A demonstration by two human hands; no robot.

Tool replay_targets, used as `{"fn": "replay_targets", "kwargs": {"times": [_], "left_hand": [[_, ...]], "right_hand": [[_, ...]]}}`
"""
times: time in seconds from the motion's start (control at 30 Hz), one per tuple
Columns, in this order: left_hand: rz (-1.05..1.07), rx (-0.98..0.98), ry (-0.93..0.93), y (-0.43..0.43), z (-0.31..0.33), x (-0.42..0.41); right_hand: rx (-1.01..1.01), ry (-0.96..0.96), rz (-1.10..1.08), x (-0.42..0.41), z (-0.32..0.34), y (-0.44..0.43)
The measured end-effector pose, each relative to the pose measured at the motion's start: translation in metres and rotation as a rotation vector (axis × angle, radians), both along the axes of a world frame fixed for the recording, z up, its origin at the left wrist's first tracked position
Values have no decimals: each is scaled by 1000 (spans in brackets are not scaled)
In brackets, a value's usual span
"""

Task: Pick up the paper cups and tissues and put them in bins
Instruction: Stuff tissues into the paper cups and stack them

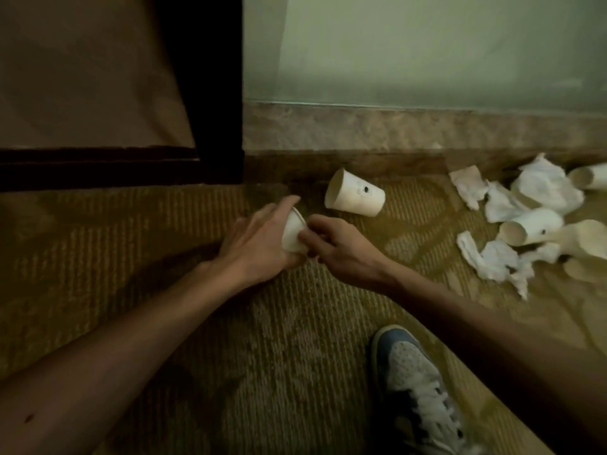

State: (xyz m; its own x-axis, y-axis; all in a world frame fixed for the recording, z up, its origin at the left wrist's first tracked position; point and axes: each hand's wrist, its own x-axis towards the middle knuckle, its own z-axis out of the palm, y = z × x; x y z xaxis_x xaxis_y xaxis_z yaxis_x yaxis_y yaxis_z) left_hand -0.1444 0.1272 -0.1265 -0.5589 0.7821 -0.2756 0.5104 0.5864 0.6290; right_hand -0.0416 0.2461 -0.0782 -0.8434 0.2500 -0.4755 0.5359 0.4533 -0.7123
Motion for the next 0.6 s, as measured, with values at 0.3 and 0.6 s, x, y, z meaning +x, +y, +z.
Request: {"fn": "replay_targets", "kwargs": {"times": [0.3, 0.6], "left_hand": [[132, -36, -309, 11, 16, 4], [158, -86, -198, 11, 31, 3]], "right_hand": [[590, 44, -86, 19, -3, 67], [739, 6, 109, 7, -46, 100]]}}
